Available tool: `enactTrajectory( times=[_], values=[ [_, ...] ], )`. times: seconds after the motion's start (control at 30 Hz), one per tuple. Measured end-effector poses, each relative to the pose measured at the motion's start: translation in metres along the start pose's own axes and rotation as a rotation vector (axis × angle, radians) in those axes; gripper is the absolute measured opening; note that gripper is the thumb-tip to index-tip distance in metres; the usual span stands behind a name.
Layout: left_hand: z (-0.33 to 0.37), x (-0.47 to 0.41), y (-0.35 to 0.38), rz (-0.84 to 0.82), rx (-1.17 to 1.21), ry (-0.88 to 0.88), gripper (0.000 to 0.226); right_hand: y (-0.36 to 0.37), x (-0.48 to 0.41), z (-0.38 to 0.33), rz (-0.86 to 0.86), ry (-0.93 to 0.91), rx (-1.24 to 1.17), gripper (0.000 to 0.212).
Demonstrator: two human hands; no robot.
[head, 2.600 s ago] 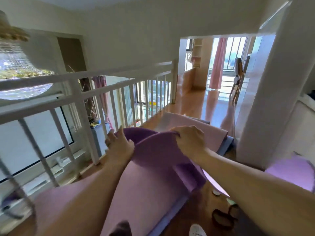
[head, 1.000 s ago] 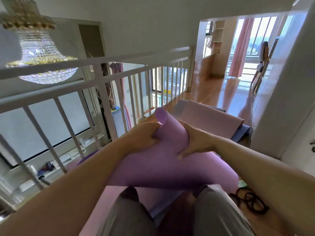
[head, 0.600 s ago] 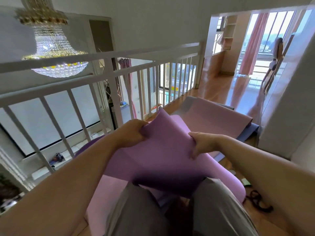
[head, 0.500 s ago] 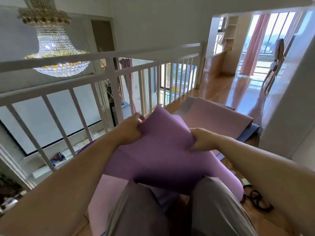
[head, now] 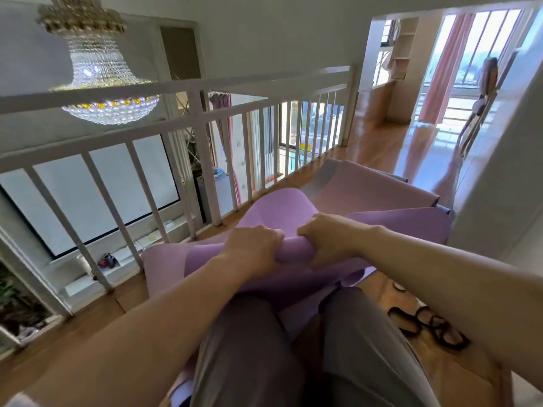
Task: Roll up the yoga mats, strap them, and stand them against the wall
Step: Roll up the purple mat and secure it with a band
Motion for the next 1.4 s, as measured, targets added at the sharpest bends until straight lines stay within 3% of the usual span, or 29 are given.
enactTrajectory(
  times=[0.2,0.33,0.43,0.57,0.63,0.7,0.73,0.8,0.87,0.97,1.07,1.17,1.27,1.4],
  values=[
    [-0.003,0.01,0.009,0.201,-0.01,0.093,0.025,0.034,0.032,0.069,-0.038,0.28,0.042,0.054],
    [-0.02,0.007,0.006,0.328,-0.125,0.116,0.014,0.039,0.04,0.063,-0.114,0.227,0.161,0.028],
    [-0.04,0.013,0.012,0.379,-0.22,0.078,0.019,0.048,0.045,0.022,-0.31,0.186,0.117,0.013],
    [-0.04,0.022,0.031,0.272,-0.251,0.048,0.025,0.067,0.045,0.0,-0.538,0.164,0.023,0.014],
    [-0.031,0.026,0.046,-0.008,-0.238,-0.012,0.031,0.077,0.046,0.004,-0.608,0.176,-0.045,0.016],
    [-0.013,0.039,0.067,-0.33,-0.144,-0.018,0.057,0.089,0.053,0.008,-0.677,0.194,-0.13,0.021],
    [0.004,0.044,0.07,-0.405,-0.061,0.027,0.068,0.095,0.057,0.01,-0.697,0.21,-0.186,0.024],
    [0.044,0.043,0.063,-0.316,0.093,0.162,0.069,0.105,0.064,0.015,-0.691,0.248,-0.322,0.031],
    [0.068,0.037,0.054,-0.108,0.124,0.259,0.055,0.112,0.069,0.02,-0.617,0.27,-0.467,0.038],
    [0.078,0.041,0.063,0.013,0.096,0.3,0.05,0.111,0.084,0.027,-0.396,0.247,-0.527,0.061],
    [0.086,0.059,0.063,0.194,0.075,0.297,0.052,0.091,0.106,0.029,0.086,0.219,-0.26,0.082],
    [0.089,0.07,0.064,0.261,0.056,0.23,0.052,0.079,0.132,0.02,0.556,0.122,0.026,0.073],
    [0.093,0.077,0.069,0.236,0.056,0.225,0.054,0.096,0.147,0.018,0.636,0.09,0.146,0.065],
    [0.099,0.104,0.083,0.197,0.145,0.286,0.044,0.113,0.162,0.005,0.612,-0.005,0.094,0.059]
  ],
)
Point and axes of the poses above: each hand's wrist, its own x-axis away from the middle knuckle, its own y-axis out of the palm, z = x × y, the point moved 8 cm from there along -x, towards the middle knuckle, and after that the axes turned 5 degrees about z, right-handed, at the moved point
